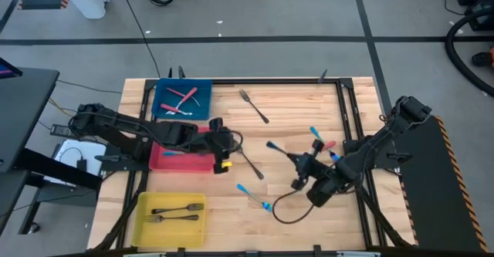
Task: Sort silverware by color (type)
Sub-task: Put the bottom right light blue fork into the red bin
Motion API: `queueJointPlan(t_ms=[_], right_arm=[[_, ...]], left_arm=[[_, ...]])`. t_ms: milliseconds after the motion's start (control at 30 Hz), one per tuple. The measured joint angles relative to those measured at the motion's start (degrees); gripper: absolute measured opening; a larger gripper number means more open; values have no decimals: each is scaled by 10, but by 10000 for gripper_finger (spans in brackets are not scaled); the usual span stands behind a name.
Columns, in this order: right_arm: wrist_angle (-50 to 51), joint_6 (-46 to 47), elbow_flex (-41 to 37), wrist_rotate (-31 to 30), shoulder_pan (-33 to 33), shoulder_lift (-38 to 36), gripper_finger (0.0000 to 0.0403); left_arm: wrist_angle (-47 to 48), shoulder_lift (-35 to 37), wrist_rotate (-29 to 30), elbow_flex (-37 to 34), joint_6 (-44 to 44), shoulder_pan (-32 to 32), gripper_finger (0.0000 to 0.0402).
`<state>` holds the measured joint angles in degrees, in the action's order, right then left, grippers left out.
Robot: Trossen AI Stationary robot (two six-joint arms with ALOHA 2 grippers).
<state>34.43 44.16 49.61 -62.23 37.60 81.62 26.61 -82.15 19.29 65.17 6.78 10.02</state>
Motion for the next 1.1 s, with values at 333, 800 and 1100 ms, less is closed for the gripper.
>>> queueJointPlan(t_ms=[333,800,1100], right_arm=[[-243,-356,1,-84,-90,-60,14],[-552,-725,1,13,-182,-59,14],[-602,-783,1,77,-226,-59,15]], left_arm=[[-134,0,0,0,-63,-47,137],[-329,0,-1,0,-96,-91,137],[-376,0,-81,0,-90,-123,137]])
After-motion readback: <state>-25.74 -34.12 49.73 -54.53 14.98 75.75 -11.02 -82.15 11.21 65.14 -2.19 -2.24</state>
